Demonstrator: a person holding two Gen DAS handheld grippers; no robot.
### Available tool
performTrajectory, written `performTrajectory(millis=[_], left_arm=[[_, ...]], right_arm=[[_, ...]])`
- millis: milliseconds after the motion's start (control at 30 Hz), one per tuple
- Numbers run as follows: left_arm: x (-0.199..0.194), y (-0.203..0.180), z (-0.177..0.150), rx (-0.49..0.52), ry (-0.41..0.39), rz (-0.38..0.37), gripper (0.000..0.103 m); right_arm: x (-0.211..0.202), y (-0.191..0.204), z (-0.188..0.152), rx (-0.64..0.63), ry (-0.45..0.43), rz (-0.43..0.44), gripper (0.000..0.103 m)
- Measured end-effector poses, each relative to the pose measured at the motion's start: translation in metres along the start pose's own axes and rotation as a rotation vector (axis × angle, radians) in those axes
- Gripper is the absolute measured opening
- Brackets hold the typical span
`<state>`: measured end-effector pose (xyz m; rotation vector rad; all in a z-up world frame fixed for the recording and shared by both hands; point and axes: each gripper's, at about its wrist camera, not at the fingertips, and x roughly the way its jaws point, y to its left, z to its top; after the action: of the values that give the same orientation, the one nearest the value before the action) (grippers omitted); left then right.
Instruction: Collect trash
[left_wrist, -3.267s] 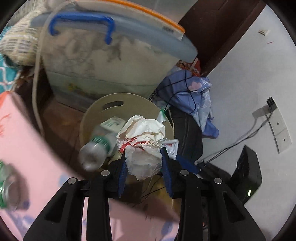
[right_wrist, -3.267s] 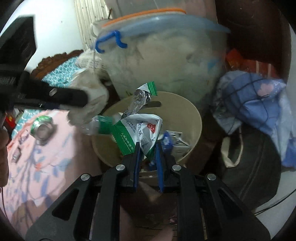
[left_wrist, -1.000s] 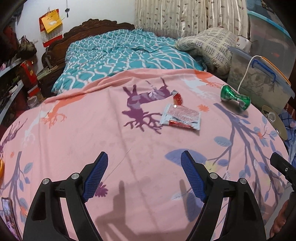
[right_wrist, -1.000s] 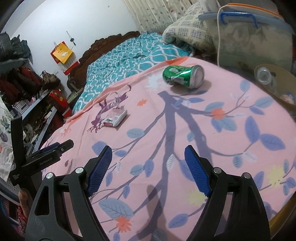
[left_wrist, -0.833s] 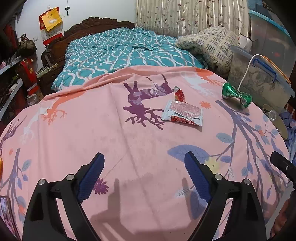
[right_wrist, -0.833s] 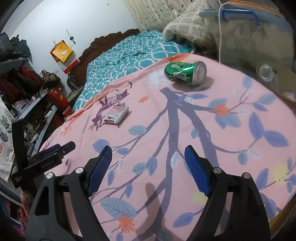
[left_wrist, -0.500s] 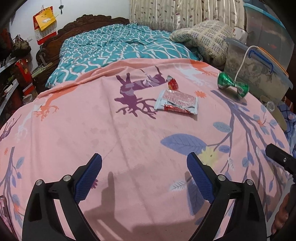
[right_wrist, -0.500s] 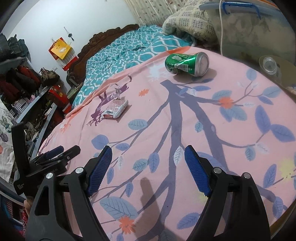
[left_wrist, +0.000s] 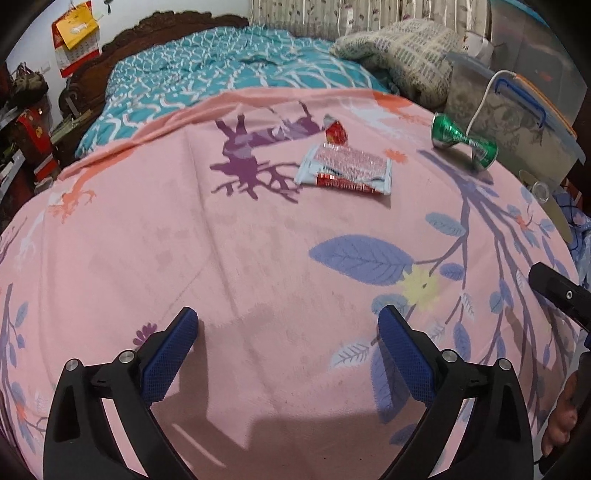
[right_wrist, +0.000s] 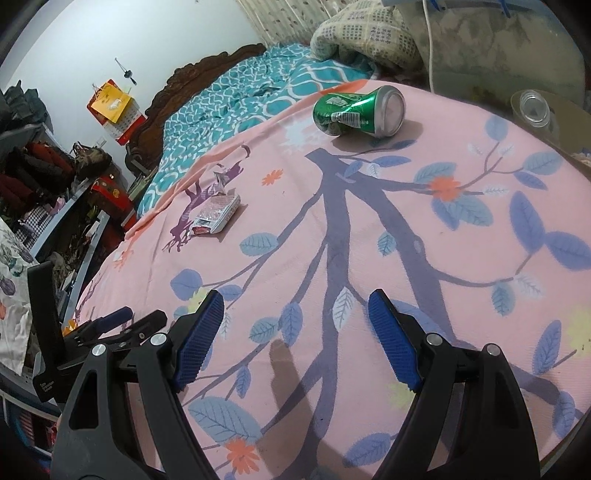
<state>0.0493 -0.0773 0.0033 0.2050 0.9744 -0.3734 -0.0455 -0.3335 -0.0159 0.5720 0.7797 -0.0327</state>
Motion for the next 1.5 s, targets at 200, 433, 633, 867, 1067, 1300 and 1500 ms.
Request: performTrajectory(millis=[200,433,633,867,1067,1300,1500], left_arm=[[-0.0016,0.0045,-0.0012,-0.023,-0.009,-0.016,0.094],[-0.0028,0.0075,-0.0003,-0.042,-0.018,-0.024,0.094],[-0.0025,0.0104,-0.0006,-0.064,-0.018,-0.023,0.094],[0.0012,0.01,-0.0002,-0.057,0.007,-0.006,0.094],[0.0014,0.0078,-0.0006,-0.039,0.015,0.0,0.094],[0.0012,0.0084,-0.001,-0.046,0.018,-0.006,0.094],[0.0008,0.009,-0.0011,-0.05,0.015,-0.004,0.094]], right_arm=[[0.0007,-0.0004,-0.0005,0.002,-0.001,0.0,0.081],[0.0007,-0.0003,-0.0005,0.0,-0.001,-0.002,0.081],[0.0006,0.0001,-0.0008,0.0,-0.002,-0.002,0.081],[0.0009,-0.0015,0.0,-0.011,-0.008,0.001,0.082],[0.0009,-0.003,0.0,-0.023,-0.015,0.003,0.082],[0.0013,-0.0025,-0.0007,-0.029,-0.02,0.011,0.083],[0.0016,-0.0025,-0.0012,-0.028,-0.021,0.014,0.083]])
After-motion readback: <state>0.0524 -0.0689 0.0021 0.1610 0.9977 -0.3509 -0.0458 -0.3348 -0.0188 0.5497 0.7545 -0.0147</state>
